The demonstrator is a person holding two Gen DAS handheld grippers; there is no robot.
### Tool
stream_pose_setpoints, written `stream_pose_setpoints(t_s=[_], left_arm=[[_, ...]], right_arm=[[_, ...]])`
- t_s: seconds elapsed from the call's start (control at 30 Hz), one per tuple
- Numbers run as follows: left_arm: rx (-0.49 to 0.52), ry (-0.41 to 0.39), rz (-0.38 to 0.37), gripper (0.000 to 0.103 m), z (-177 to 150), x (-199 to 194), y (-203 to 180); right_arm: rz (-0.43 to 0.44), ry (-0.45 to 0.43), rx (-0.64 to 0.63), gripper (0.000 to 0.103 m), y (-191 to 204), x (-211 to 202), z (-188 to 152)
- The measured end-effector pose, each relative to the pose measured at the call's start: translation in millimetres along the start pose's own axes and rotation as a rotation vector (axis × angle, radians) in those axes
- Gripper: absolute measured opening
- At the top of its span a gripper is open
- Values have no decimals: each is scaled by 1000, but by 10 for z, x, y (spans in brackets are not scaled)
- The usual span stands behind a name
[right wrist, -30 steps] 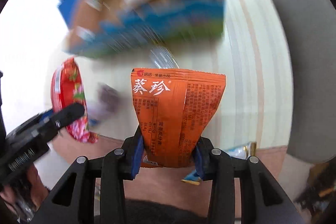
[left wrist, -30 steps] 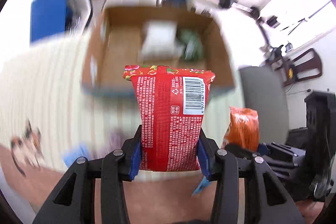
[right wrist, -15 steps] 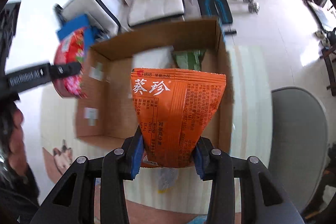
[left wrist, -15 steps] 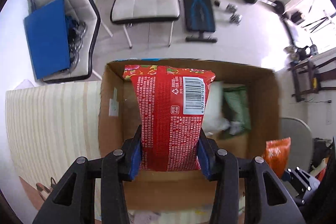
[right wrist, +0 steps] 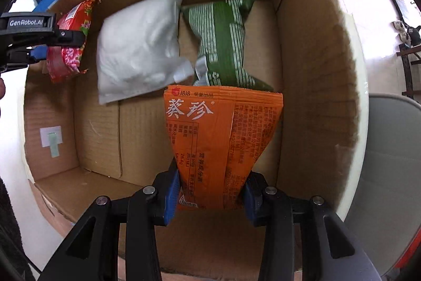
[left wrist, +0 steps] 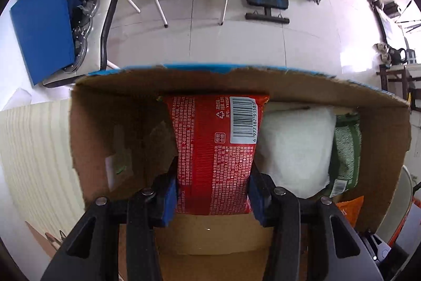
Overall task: Organize soft objects
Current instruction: 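Lower both bags into the box beside the pouch and open both tools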
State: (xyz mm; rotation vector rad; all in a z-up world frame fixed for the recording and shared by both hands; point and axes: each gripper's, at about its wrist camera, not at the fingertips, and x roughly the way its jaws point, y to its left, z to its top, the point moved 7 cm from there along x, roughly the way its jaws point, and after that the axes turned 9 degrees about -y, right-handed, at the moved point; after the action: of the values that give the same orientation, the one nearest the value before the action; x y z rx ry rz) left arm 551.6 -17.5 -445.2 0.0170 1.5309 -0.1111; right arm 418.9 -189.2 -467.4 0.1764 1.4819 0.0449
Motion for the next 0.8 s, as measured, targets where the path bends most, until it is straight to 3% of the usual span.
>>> stream_pose_setpoints(t_s=[0.03, 0.1, 0.13, 0.27, 0.3, 0.33, 0.37, 0.6, 0.8], left_arm=[[-5, 5, -7, 44, -6, 10, -7], [-5, 7, -29, 54, -4, -17, -34], [-3, 4, -36, 64, 10, -32, -47], [1, -36, -42, 80, 37, -183, -51], [8, -48, -37, 86, 36, -228, -49], [16, -67, -31, 96, 19, -312, -51], [22, -81, -26, 99, 6, -372, -48], [51, -175, -17, 100, -183, -803, -15], [78, -243, -11, 100, -523, -1242, 5]], right_arm=[[-9, 11, -5, 43, -12, 51, -17], [-15, 20, -6, 44, -24, 100, -26], [-10, 23, -4, 49, -13, 102, -11], [55, 9, 13, 77, 133, -12, 9], [29, -6, 2, 80, 161, -72, 24], [-4, -20, -9, 93, 166, -113, 39], [-40, -44, -21, 103, 177, -176, 60], [-102, -110, -21, 103, 181, -546, 89], [-76, -171, -2, 103, 193, -919, 33]])
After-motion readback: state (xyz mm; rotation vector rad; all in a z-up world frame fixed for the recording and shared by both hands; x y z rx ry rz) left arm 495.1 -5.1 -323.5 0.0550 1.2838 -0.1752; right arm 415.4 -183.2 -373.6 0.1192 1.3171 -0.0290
